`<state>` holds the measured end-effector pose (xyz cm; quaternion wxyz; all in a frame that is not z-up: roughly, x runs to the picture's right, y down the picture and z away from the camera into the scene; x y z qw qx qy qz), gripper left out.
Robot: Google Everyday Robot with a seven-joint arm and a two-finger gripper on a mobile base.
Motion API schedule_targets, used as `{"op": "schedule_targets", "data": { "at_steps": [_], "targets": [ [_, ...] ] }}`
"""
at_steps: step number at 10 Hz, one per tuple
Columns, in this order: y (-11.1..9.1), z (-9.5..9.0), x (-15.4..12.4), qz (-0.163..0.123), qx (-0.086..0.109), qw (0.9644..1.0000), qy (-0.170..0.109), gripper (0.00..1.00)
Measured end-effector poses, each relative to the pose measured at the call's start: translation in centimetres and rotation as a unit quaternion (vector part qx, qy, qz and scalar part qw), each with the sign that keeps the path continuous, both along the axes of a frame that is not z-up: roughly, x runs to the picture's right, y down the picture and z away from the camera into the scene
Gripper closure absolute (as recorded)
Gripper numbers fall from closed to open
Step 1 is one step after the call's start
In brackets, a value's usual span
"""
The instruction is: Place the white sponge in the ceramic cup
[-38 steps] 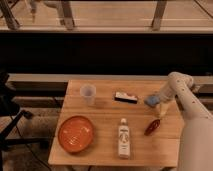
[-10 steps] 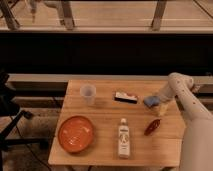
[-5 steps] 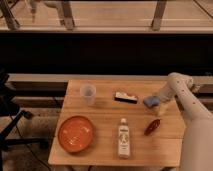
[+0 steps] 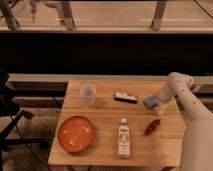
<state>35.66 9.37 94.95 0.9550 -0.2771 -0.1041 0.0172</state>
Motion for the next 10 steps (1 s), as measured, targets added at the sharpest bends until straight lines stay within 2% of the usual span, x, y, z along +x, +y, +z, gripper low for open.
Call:
{"op": "schedule_targets", "data": {
  "at_steps": [1, 2, 4, 5, 7, 8, 10],
  "targets": [
    [-0.02, -0.01, -0.02, 0.0, 0.0, 1.0, 0.0, 0.19],
    [-0.08, 0.03, -0.09, 0.0, 0.001, 1.0, 0.0, 0.25],
    [-0.15, -0.02, -0.1, 0.001, 0.002, 1.0, 0.0, 0.3],
    [-0.21, -0.06, -0.12, 0.001, 0.002, 1.0, 0.0, 0.38],
    [-0.24, -0.24, -0.07, 0.002, 0.001, 1.0, 0.0, 0.43],
    [-0.25, -0.29, -0.06, 0.002, 0.001, 1.0, 0.0, 0.5],
    [-0.25, -0.32, -0.04, 0.002, 0.001, 1.0, 0.0, 0.73]
  ]
}}
